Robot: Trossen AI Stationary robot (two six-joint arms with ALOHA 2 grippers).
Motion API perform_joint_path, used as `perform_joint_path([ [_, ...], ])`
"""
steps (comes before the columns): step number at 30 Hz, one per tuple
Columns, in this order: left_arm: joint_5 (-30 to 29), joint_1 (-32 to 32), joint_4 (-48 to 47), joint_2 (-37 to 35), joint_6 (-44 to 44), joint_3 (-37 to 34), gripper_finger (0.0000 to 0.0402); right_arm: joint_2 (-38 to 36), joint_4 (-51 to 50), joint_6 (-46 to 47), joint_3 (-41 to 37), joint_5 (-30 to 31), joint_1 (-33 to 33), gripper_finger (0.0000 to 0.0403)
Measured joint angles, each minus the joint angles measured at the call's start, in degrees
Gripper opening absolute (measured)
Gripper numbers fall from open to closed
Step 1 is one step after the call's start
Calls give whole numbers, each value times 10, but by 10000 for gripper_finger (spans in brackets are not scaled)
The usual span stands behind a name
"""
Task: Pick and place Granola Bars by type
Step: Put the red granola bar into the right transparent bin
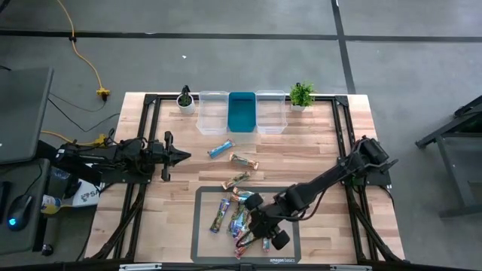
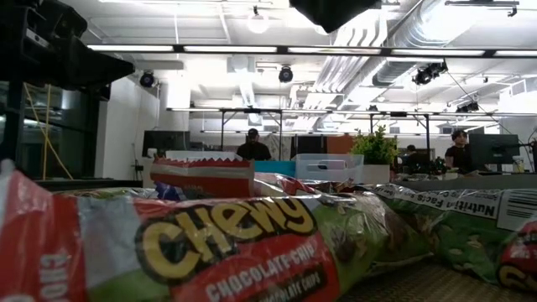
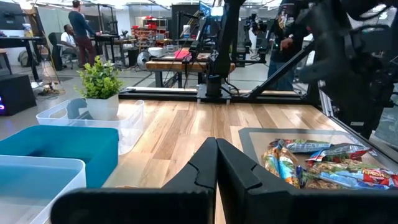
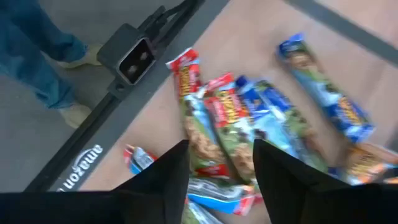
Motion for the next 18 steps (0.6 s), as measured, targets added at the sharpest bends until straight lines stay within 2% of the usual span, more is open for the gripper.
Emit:
perform_joint_path([
  [9, 0, 0, 0, 0, 0, 0, 1, 56, 37, 7, -1, -6, 24, 169],
  [18, 0, 0, 0, 0, 0, 0, 1, 82, 69, 18, -1, -7, 26, 177],
])
